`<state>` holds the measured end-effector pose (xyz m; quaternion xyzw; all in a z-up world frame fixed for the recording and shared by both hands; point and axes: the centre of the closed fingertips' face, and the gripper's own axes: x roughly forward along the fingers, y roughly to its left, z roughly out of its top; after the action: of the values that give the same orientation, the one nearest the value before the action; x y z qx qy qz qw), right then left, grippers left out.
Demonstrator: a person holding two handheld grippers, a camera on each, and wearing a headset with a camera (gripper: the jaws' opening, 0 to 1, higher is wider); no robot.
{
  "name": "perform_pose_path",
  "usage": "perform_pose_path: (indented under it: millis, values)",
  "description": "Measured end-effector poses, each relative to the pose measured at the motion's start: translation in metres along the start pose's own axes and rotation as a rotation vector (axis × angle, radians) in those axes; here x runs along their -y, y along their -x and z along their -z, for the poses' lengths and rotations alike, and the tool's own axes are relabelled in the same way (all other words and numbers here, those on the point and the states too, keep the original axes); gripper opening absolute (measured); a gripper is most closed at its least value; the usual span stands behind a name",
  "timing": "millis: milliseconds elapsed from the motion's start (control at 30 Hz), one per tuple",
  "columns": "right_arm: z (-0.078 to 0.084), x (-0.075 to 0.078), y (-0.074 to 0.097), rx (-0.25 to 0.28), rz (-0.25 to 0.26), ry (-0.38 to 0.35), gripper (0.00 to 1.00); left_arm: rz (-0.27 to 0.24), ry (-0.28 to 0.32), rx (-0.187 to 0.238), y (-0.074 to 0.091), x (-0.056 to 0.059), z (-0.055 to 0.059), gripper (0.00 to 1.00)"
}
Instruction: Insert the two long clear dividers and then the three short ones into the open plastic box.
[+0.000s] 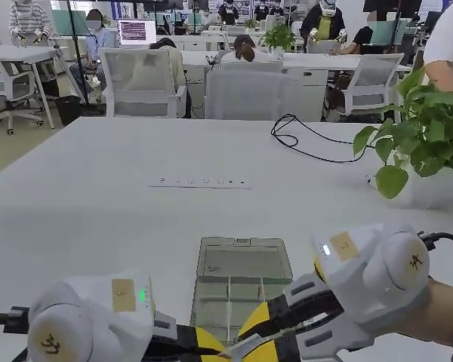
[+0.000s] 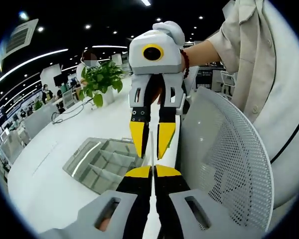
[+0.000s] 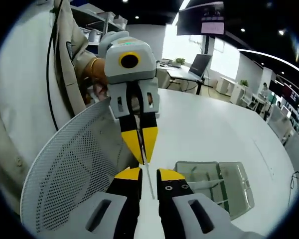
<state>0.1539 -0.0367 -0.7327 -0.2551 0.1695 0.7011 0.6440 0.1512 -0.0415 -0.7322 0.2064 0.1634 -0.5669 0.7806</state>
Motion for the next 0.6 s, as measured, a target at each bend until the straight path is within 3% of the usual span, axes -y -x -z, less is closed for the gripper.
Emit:
perform_pose_path:
  millis: [300,600]
  values:
    - [-0.0003,-0.0056,-0.0005,0.007,-0.036,-0.008,0.05,0.035,-0.007,0.033,0.0022,0.0038,-0.0030,0.00]
    - [-0.0010,-0.0026,-0.0006,0.002,-0.026,0.001,0.03,0.001,0.010,0.046,0.0019,-0.0036,-0.0032,0.00]
